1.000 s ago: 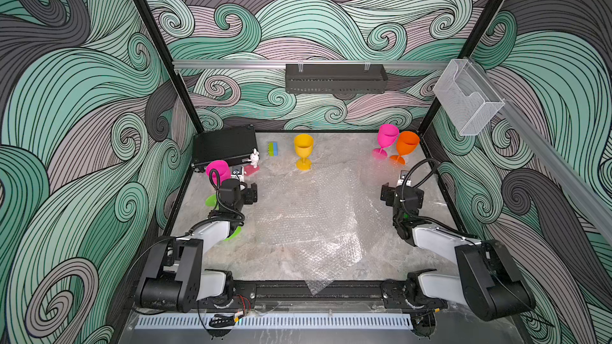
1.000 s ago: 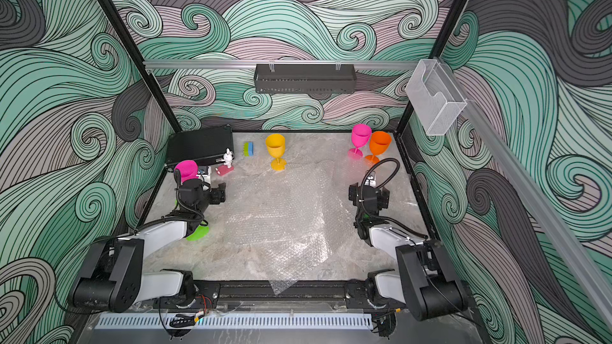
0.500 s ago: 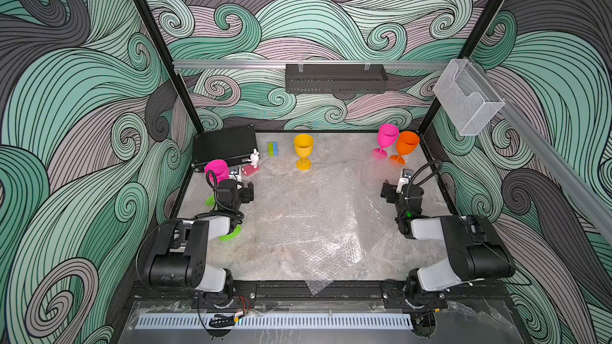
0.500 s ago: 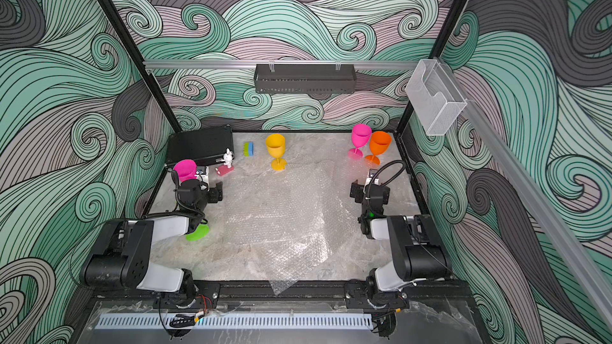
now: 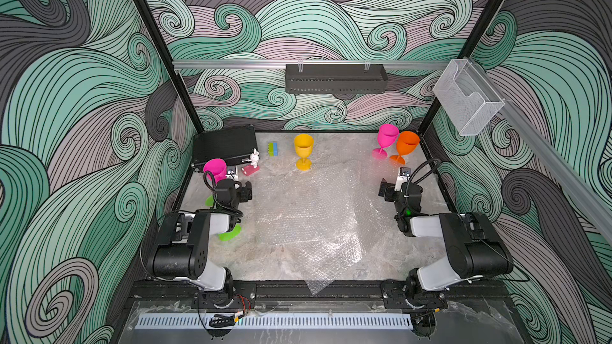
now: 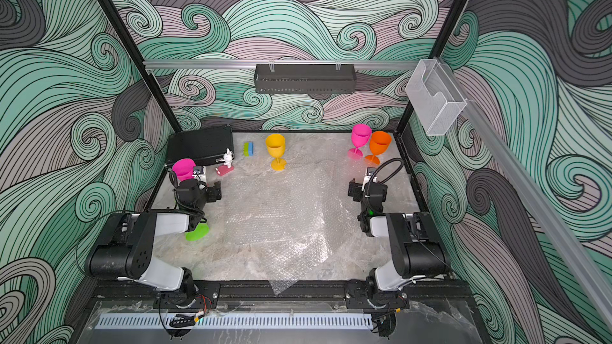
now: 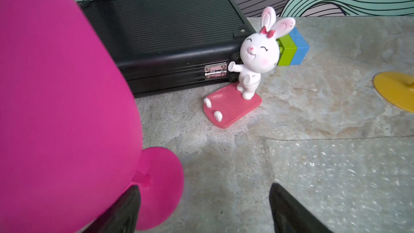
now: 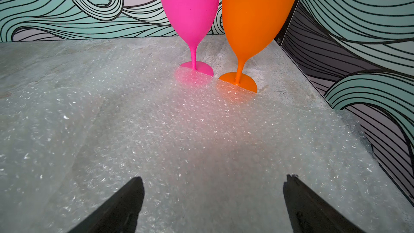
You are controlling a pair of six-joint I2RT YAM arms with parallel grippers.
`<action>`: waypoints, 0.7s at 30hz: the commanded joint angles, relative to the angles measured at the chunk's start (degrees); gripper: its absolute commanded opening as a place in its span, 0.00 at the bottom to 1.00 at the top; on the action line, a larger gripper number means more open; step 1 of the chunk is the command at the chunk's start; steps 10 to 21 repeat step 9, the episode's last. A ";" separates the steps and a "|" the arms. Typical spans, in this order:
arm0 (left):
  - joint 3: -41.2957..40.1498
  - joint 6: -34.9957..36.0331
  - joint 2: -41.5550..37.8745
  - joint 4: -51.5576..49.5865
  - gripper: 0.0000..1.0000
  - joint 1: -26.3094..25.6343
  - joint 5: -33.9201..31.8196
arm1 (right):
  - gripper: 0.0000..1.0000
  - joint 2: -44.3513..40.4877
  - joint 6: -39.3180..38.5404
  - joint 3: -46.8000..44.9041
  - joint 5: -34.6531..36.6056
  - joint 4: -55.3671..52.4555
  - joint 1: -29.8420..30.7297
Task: Unpack wine glasses from bubble wrap
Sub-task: Reset both arms
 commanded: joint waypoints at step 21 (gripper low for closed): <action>2.22 -1.77 0.64 -0.75 0.99 1.10 -0.16 | 1.00 -0.27 -0.38 0.92 -0.34 0.38 -0.17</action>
